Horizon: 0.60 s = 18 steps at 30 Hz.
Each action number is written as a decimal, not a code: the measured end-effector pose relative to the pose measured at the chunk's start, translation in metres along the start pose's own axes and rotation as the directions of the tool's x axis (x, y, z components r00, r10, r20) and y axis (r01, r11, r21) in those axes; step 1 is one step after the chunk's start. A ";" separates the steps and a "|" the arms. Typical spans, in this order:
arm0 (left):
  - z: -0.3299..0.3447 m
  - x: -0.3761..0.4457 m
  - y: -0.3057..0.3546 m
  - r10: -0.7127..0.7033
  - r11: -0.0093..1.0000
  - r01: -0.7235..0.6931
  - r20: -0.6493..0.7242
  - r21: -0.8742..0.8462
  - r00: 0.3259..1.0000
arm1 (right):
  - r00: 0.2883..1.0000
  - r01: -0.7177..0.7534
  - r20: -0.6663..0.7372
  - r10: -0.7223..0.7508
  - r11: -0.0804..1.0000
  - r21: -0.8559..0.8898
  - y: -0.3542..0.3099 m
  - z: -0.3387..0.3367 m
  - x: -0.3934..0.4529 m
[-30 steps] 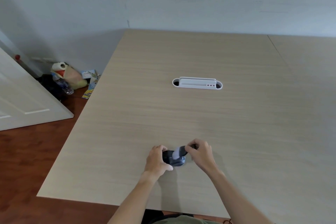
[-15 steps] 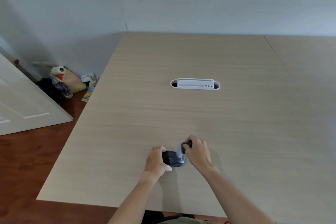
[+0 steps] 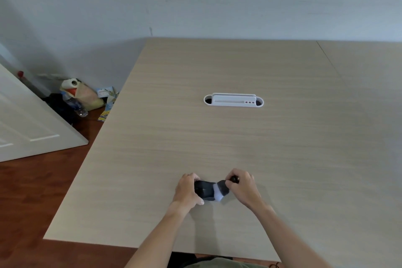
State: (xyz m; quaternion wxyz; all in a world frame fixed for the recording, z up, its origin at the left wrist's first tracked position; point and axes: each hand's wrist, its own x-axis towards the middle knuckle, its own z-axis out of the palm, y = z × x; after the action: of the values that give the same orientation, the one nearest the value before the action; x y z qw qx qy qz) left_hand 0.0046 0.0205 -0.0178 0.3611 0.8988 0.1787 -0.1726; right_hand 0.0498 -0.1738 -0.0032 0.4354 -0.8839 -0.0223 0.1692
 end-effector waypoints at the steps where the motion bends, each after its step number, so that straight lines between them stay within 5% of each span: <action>1: 0.000 0.001 0.000 0.002 1.000 -0.002 0.000 0.007 1.000 | 0.997 0.003 0.074 -0.002 1.000 -0.004 -0.001 0.001 -0.002; 3: 0.000 0.003 0.001 0.007 1.000 -0.007 0.004 0.016 1.000 | 0.998 -0.004 0.068 0.007 0.999 -0.039 0.003 0.007 -0.002; 7: -0.001 0.005 0.004 0.032 0.998 -0.033 0.016 0.049 0.999 | 0.984 -0.011 -0.179 0.008 1.000 -0.011 0.002 0.011 0.000; 13: -0.001 0.006 0.007 0.037 0.995 -0.039 0.019 0.093 0.999 | 0.994 0.030 0.106 -0.031 0.999 0.017 -0.006 0.013 0.008; 18: -0.002 0.007 0.010 0.033 0.994 -0.035 0.023 0.105 0.999 | 0.996 -0.032 -0.084 0.031 0.999 -0.008 -0.003 0.015 0.016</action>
State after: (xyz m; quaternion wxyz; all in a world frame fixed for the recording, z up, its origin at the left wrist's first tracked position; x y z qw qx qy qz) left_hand 0.0153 0.0172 -0.0135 0.3178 0.9178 0.1501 -0.1849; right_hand 0.0606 -0.1576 -0.0134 0.4291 -0.8925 0.0089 0.1387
